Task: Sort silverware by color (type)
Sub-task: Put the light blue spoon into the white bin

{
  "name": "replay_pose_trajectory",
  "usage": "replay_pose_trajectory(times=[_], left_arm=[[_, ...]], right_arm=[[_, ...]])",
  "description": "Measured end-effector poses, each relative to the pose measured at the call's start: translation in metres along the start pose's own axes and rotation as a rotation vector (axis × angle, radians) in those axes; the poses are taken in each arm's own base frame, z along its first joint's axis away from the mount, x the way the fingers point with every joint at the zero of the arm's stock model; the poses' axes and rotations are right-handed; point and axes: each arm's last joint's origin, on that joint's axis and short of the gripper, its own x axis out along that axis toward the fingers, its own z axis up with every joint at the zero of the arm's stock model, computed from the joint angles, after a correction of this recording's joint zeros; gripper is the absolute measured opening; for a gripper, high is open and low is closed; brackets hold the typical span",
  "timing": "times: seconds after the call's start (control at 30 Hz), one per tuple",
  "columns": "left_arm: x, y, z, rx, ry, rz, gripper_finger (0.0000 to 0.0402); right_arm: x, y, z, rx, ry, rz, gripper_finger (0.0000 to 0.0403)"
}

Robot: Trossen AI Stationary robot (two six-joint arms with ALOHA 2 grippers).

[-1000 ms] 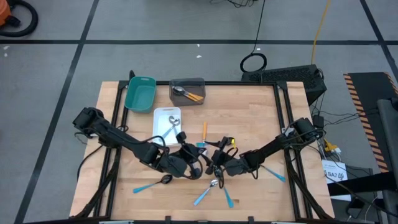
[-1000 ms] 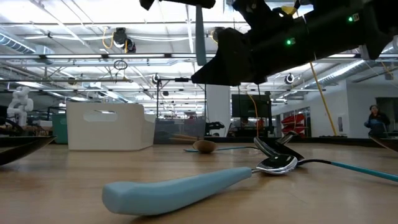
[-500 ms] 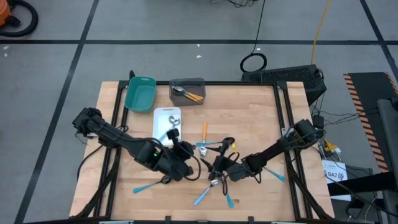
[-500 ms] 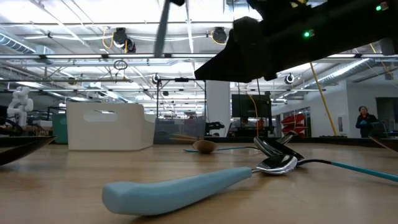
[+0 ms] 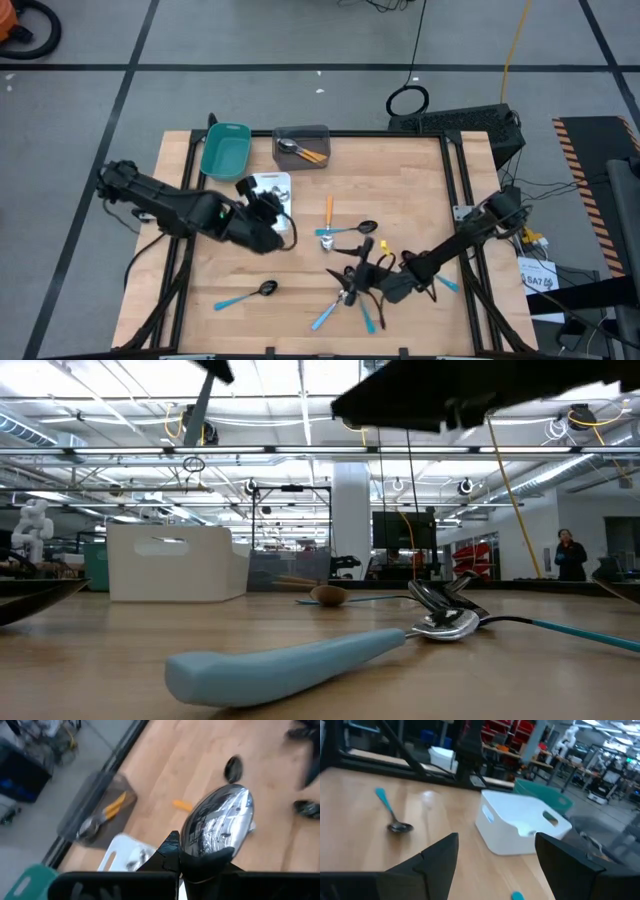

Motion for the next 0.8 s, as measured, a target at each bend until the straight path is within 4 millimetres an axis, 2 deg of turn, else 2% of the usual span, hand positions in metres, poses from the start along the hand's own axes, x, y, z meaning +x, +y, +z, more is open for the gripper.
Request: replay_pose_trajectory(times=[0.07, 0.23, 0.43, 0.63, 0.8], left_arm=[[0.008, 0.013, -0.007, -0.033, 0.035, -0.017, 0.0003], [0.035, 0.049, -0.025, -0.179, 0.045, -0.192, 0.0002], [0.069, 0.086, -0.053, -0.313, 0.059, -0.268, 0.0002], [0.103, 0.097, -0.081, -0.373, 0.105, -0.299, 0.0001], [0.118, 0.103, -0.092, -0.415, 0.094, -0.308, 0.0001]], right_arm=[[-0.007, 0.002, 0.005, -0.016, -0.012, 0.019, 0.0258], [-0.022, 0.010, 0.011, -0.083, -0.038, 0.063, 0.0258], [-0.028, 0.014, 0.012, -0.118, -0.046, 0.081, 0.0258], [-0.028, 0.014, 0.012, -0.118, -0.046, 0.078, 0.0258], [-0.028, 0.014, 0.012, -0.116, -0.046, 0.078, 0.0258]])
